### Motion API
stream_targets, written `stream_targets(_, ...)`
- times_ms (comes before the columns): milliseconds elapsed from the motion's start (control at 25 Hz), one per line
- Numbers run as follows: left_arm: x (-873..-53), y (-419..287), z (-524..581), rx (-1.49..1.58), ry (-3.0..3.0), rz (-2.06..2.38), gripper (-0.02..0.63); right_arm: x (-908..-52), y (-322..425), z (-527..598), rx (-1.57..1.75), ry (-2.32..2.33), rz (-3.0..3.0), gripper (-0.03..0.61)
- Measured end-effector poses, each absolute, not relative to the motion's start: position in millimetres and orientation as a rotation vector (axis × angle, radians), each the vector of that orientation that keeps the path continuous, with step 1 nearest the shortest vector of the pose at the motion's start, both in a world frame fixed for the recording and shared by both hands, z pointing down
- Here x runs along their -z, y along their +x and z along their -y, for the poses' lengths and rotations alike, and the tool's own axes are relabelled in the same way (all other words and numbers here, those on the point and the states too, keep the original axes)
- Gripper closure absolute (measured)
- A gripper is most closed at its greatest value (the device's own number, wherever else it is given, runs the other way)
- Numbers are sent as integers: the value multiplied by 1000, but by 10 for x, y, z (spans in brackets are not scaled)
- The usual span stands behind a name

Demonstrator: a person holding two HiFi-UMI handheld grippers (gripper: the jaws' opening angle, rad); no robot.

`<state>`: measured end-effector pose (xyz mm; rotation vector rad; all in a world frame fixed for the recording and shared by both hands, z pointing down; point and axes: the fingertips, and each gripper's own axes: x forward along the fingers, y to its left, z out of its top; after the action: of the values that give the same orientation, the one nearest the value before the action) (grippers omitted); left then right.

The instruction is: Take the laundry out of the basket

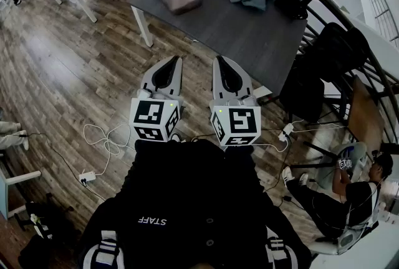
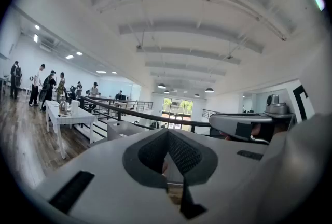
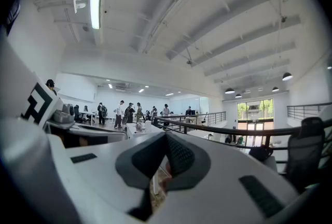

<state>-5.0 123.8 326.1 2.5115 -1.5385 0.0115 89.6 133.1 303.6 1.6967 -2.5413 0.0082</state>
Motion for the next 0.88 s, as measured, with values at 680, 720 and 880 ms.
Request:
stream_targets(680,-3488,-496,-1222,-48,2473,1540,615,-3205,538,-1226,-88,1722,2552,564)
stream_targets(720,-3512,-540,-1221,-51,2468,1539,615,-3227,501,-1215,-97,1722,2548,565)
stream_targets(880,-3618,-746,-1248,-70,2448,1537,615,-3332,330,-1208,-126,1718,2528,565)
